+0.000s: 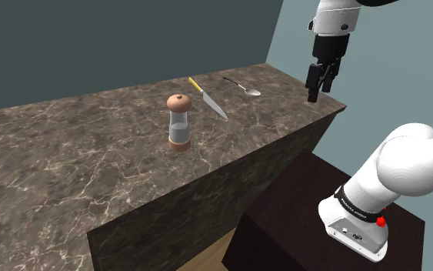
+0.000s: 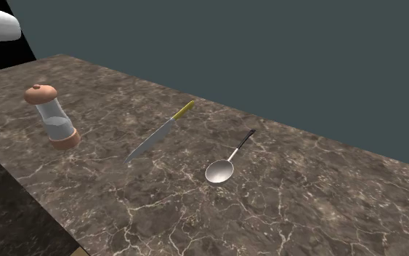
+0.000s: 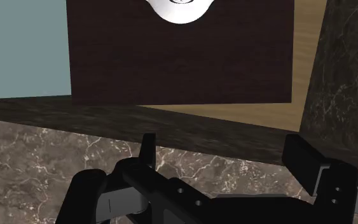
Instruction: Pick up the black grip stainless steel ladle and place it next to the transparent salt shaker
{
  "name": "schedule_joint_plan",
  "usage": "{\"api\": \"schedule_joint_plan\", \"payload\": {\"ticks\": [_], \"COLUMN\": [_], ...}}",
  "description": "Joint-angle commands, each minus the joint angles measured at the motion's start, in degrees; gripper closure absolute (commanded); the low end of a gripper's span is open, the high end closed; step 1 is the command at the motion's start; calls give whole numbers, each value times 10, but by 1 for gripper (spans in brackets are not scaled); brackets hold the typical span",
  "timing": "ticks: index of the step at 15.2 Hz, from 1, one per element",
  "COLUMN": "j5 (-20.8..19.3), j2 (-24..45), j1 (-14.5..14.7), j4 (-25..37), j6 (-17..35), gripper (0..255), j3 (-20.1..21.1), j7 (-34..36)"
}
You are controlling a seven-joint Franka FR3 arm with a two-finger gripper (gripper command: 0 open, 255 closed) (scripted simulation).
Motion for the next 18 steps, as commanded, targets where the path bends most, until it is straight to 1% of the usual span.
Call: {"api": "schedule_joint_plan", "payload": {"ticks": [1,9,14,18], "j5": [0,-18,-18,-11], "j2": [0,139,234,312], "j1": [0,-25,-37,-45], "j4": [0,33,77,125], "j6": [0,136,205,249], "gripper": [0,0,0,0], "j3": [0,-38,-60,-76], "j7": [0,-31,-50,-68]}}
